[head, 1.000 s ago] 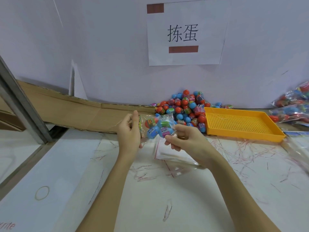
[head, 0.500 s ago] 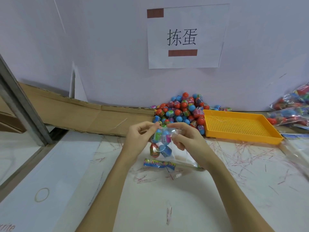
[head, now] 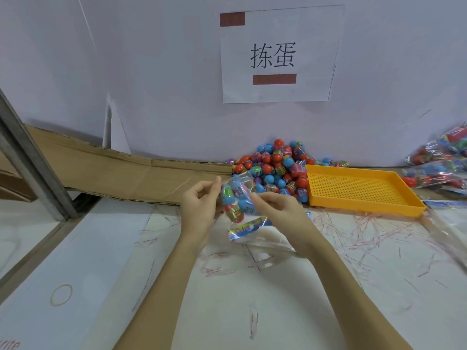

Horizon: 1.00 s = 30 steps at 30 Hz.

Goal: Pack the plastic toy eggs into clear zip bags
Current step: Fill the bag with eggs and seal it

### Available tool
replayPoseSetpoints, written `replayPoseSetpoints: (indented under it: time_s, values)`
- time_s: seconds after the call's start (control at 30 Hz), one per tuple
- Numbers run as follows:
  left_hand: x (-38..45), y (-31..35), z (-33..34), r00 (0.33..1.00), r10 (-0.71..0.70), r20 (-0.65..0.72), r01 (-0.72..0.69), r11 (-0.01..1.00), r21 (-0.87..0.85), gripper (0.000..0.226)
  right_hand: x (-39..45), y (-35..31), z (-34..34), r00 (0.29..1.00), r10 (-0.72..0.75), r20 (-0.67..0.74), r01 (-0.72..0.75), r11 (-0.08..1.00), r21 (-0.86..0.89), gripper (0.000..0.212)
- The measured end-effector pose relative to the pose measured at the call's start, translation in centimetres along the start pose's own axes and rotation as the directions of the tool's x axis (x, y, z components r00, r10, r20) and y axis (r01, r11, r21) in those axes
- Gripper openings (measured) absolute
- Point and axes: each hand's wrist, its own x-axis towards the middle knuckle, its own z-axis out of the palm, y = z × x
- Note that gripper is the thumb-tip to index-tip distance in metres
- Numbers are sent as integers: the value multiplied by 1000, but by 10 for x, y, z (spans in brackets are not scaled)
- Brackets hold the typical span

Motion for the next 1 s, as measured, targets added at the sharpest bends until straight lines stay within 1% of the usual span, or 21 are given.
replayPoseSetpoints:
  time_s: [0.07,0.13,0.2,0.23,0.27,0.33,0.4,0.43,0.5,0.57,0.67,0.73,0.8,0.87,0.93,1.0]
  values:
    - [1,-1,1,1000,-3,3,3,999,42,19,1,1,0,1000,7,-20,-7,1000,-12,19]
    - [3,2,1,997,-57,51,55,997,44,19,-1,0,-2,999,-11,-53,12,1000,10,14]
    - [3,5,-3,983,-123,138,115,991,64,28,-3,-3,-6,1000,8,-9,-7,999,49,18]
    - [3,6,-4,974,-135,183,120,989,92,33,-3,-3,-7,999,31,10,-31,997,65,22]
    - [2,6,-6,967,-126,223,101,987,122,35,-3,-5,-7,998,55,20,-57,995,77,24]
    - [0,5,-6,961,-50,273,12,990,141,27,-2,-5,-6,995,98,16,-99,990,96,27]
    - [-1,5,-5,969,22,246,-55,990,128,20,-1,-7,-6,991,135,-21,-130,981,144,36]
    - [-2,5,-4,976,36,215,-61,992,110,20,-2,-8,-6,988,147,-48,-137,976,170,39]
    - [-2,5,-2,988,40,150,-48,997,52,17,-3,-12,-6,986,145,-82,-127,973,195,37]
    - [-3,4,0,994,39,106,-41,999,16,13,-3,-13,-4,989,123,-80,-107,979,175,38]
    - [-3,2,0,996,46,76,-46,999,0,12,-2,-10,-3,993,96,-72,-86,988,131,38]
    - [1,1,-3,999,44,25,-43,999,-21,12,-2,-8,-7,997,68,-37,-64,993,101,37]
    - [4,-1,-6,998,43,-44,-44,998,-33,13,-2,-7,-11,997,57,42,-60,995,78,40]
    - [4,-3,-4,993,76,-88,-76,997,5,15,-3,-6,-10,994,64,93,-71,995,65,37]
    - [3,-3,-1,990,115,-80,-113,993,36,22,-3,-5,-7,995,70,68,-76,994,82,30]
    - [3,-2,-1,992,125,15,-125,992,31,29,-2,-3,-7,999,41,-9,-39,993,115,23]
